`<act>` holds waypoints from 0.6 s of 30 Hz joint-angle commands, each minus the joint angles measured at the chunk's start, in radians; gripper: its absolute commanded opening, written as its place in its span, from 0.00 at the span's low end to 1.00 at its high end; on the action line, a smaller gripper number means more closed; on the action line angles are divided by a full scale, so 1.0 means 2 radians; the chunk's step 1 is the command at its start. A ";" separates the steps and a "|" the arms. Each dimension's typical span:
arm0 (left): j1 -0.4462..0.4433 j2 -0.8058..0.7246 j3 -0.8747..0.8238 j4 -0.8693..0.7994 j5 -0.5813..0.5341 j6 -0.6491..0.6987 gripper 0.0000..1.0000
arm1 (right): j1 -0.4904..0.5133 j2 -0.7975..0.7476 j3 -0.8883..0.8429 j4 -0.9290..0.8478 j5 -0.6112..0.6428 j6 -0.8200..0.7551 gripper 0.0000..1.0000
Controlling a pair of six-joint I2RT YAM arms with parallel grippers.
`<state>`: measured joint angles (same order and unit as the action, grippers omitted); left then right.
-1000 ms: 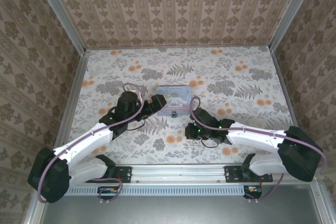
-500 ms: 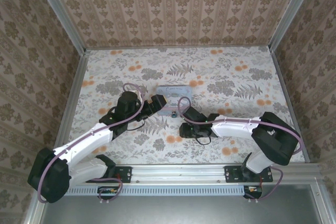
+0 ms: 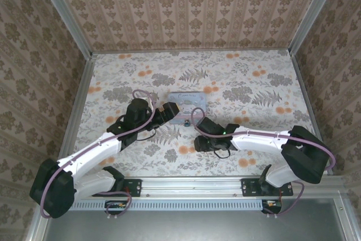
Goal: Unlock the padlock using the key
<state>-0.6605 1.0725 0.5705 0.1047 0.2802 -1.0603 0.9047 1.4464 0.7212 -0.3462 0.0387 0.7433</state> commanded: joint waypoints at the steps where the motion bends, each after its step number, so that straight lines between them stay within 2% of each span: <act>1: -0.002 0.000 0.005 0.005 0.005 0.013 0.98 | 0.002 -0.003 0.016 -0.059 0.032 -0.036 0.46; 5: -0.001 0.001 0.005 0.005 0.003 0.013 0.98 | 0.003 -0.007 0.018 -0.044 0.010 -0.022 0.46; 18: 0.000 -0.004 0.002 0.002 0.002 0.015 0.98 | 0.012 0.067 0.067 -0.037 0.022 -0.037 0.47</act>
<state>-0.6605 1.0725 0.5705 0.1043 0.2802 -1.0534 0.9241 1.5528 0.8223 -0.3973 0.0528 0.6899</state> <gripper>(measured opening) 0.978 0.471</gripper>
